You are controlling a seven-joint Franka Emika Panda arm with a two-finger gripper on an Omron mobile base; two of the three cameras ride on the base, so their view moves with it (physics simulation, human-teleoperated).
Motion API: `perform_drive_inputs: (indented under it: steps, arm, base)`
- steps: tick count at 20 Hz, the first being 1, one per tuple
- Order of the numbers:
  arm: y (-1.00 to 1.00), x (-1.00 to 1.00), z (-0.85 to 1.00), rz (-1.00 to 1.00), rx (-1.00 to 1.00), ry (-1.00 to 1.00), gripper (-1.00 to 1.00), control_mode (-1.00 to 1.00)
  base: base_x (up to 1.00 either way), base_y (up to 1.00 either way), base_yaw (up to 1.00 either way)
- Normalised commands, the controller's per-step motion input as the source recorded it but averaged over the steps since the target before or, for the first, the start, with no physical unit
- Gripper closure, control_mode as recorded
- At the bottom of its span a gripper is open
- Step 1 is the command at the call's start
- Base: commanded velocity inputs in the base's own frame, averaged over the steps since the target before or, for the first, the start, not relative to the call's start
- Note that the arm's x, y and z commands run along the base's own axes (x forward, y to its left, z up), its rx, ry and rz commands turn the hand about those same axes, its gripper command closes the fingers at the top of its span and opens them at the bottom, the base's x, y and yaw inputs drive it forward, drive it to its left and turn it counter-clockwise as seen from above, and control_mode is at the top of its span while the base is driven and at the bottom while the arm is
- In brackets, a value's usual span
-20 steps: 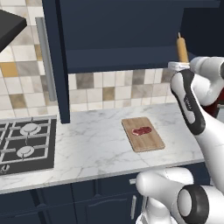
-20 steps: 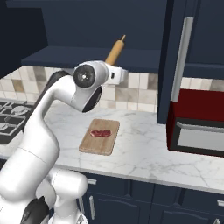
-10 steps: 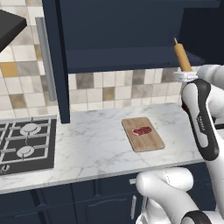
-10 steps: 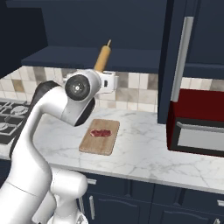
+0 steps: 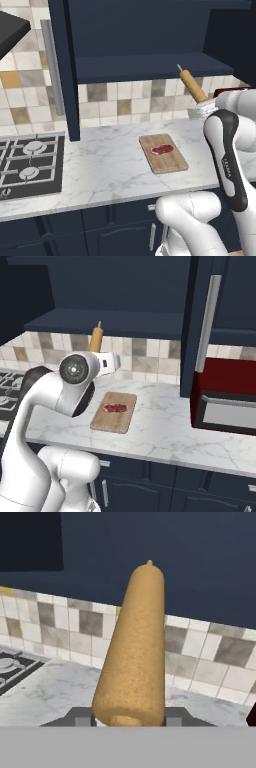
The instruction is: Open the cabinet, retrieve the rolling pin, and place it next to the meat on the cutting board to prepare for tenderizing.
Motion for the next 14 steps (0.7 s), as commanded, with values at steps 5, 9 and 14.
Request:
perform_drive_inputs:
  steps: [5, 9, 14]
  arm:
    - [0.18, 0.10, -0.40, 0.17, -0.19, 0.25, 1.00, -1.00]
    - [0.05, 0.12, -0.54, 0.21, -0.18, 0.21, 1.00, -1.00]
    - [0.00, 0.02, -0.56, 0.24, -0.14, 0.13, 1.00, -1.00]
  base:
    - [0.00, 0.00, 0.00]
    - [0.00, 0.00, 0.00]
    - [0.00, 0.00, 0.00]
